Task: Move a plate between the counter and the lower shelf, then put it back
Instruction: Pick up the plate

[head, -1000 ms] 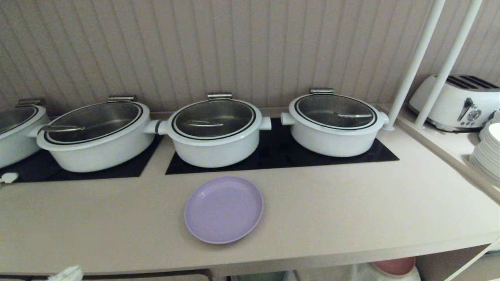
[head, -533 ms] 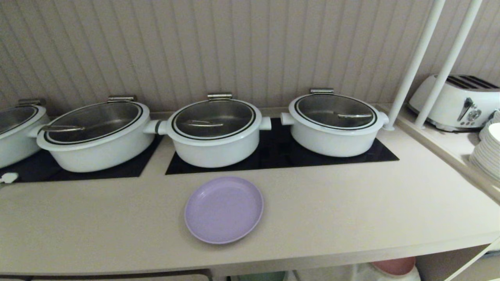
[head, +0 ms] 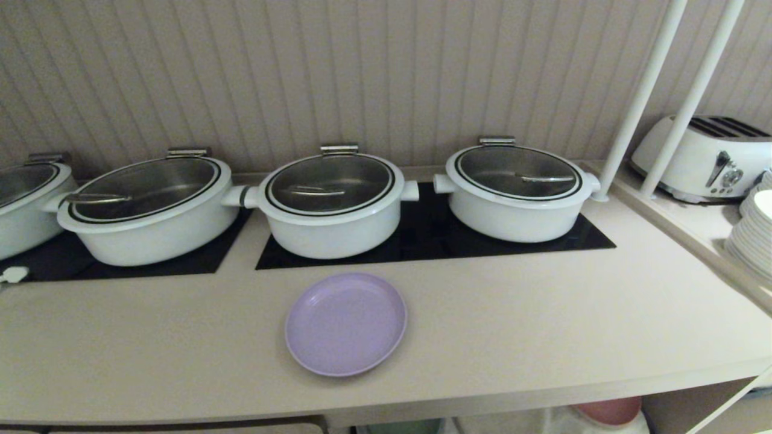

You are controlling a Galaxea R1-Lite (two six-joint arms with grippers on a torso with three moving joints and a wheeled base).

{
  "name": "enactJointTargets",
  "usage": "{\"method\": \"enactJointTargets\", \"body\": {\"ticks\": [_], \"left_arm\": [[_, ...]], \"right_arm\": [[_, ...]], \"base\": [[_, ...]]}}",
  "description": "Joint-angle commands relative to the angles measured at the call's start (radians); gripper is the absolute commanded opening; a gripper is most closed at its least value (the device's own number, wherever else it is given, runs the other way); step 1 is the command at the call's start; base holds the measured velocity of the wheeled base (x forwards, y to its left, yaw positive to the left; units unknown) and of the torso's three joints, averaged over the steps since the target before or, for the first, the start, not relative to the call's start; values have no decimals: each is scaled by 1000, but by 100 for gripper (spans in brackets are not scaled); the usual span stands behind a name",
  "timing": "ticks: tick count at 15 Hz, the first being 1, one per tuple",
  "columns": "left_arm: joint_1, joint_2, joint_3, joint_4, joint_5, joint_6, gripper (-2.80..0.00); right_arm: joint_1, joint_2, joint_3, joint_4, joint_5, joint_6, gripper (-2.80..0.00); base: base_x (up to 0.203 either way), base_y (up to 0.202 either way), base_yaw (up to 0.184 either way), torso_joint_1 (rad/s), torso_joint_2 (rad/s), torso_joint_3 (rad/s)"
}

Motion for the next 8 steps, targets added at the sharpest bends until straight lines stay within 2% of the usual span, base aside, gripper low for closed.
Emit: {"method": "enactJointTargets", "body": {"ticks": [1, 4, 7, 8], "left_arm": [[0, 2, 9, -3, 29, 3, -280], [0, 2, 51, -37, 113, 13, -280], [0, 2, 106, -156, 154, 30, -280], [0, 2, 103, -163, 154, 32, -280]], "right_arm": [[0, 1, 0, 0, 1, 0, -280], [0, 1, 0, 0, 1, 0, -280], [0, 1, 0, 0, 1, 0, -280], [0, 1, 0, 0, 1, 0, -280]], "base": [[0, 0, 0, 0, 0, 0], [0, 0, 0, 0, 0, 0], [0, 0, 0, 0, 0, 0], [0, 0, 0, 0, 0, 0]]}}
